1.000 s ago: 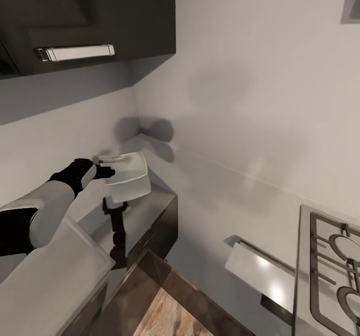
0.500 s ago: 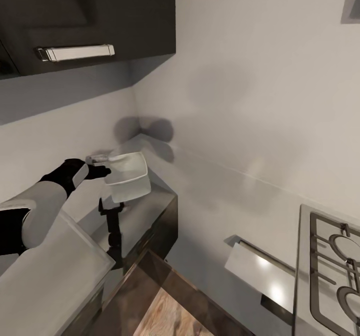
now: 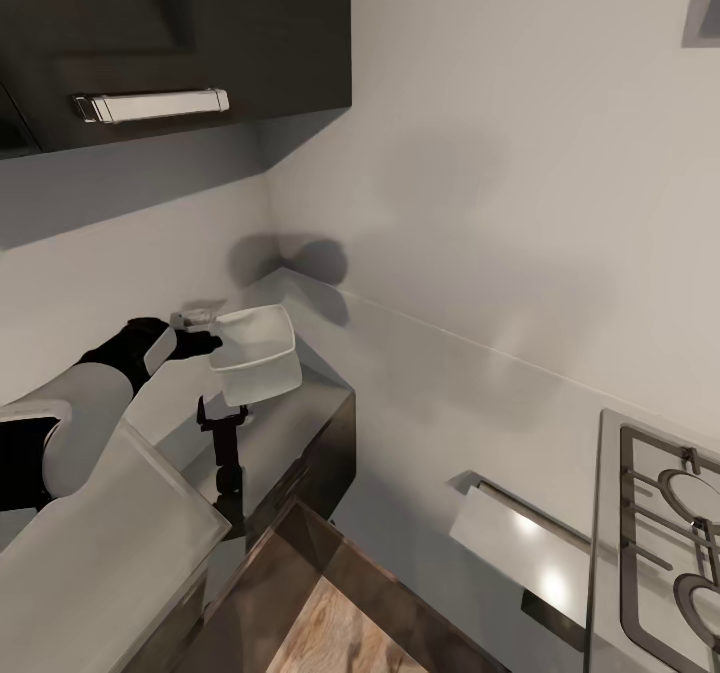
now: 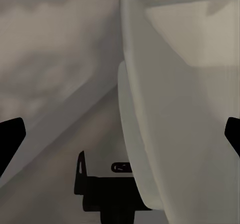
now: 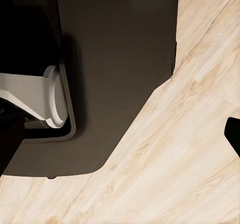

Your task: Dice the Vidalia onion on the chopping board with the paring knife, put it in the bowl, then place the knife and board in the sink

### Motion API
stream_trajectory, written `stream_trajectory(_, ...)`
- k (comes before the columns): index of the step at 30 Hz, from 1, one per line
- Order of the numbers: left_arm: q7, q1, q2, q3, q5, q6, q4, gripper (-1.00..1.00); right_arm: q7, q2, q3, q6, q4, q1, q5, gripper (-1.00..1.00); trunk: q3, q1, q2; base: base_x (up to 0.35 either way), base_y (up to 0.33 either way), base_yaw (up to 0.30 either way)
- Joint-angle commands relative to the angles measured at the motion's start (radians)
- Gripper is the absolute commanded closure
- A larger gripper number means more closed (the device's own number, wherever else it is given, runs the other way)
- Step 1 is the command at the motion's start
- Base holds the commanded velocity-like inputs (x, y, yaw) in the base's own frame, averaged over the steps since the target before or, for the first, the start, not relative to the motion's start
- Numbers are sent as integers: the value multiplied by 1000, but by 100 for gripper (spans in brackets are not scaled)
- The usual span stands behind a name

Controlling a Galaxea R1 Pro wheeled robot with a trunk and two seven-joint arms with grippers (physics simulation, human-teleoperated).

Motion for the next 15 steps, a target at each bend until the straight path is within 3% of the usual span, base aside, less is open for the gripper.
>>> stream_trajectory(1, 0, 0, 0, 3, 9, 6, -2, -100, -4, 0, 9, -2, -1, 0, -8, -100, -2, 1, -2, 0, 0, 0)
stream_trajectory(15, -47, 0, -1, 2, 9, 10, -32, -100, -4, 0, 9, -2, -1, 0, -8, -100, -2, 1, -2, 0, 0, 0)
